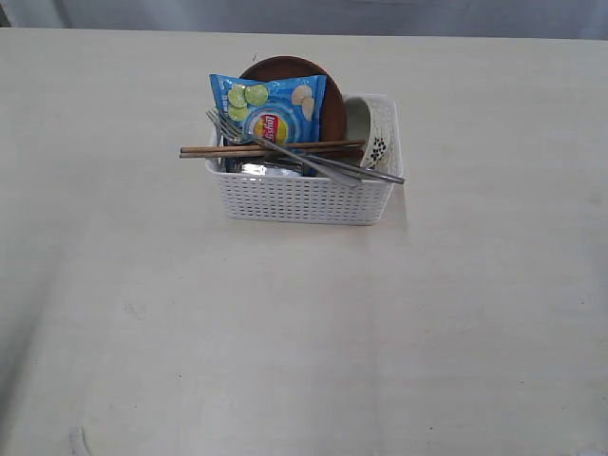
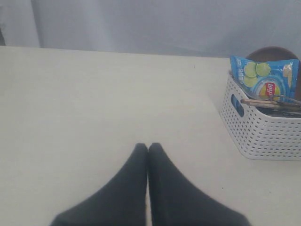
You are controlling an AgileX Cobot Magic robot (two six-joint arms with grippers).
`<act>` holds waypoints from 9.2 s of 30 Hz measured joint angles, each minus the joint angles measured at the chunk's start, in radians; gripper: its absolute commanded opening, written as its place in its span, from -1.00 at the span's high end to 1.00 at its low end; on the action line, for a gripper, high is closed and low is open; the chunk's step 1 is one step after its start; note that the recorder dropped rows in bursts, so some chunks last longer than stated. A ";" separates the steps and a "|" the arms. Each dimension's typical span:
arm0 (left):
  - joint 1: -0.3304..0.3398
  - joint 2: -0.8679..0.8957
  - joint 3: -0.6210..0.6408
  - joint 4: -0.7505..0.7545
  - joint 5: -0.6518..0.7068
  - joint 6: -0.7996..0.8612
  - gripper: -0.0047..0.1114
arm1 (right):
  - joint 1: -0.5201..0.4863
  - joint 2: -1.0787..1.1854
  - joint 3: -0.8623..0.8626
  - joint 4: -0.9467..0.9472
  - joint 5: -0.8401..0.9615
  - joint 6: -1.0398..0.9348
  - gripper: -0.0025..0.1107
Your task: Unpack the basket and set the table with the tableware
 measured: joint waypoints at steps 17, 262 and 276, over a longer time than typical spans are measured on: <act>0.000 0.000 0.000 0.000 0.000 0.000 0.92 | 0.000 0.048 -0.201 0.031 -0.162 0.179 0.95; 0.000 0.000 0.000 0.000 0.000 0.000 0.92 | 1.018 2.200 -1.518 -0.463 0.704 1.334 0.30; 0.000 0.000 0.000 0.000 0.000 0.000 0.92 | 1.032 2.002 -1.518 -0.383 0.872 0.998 0.32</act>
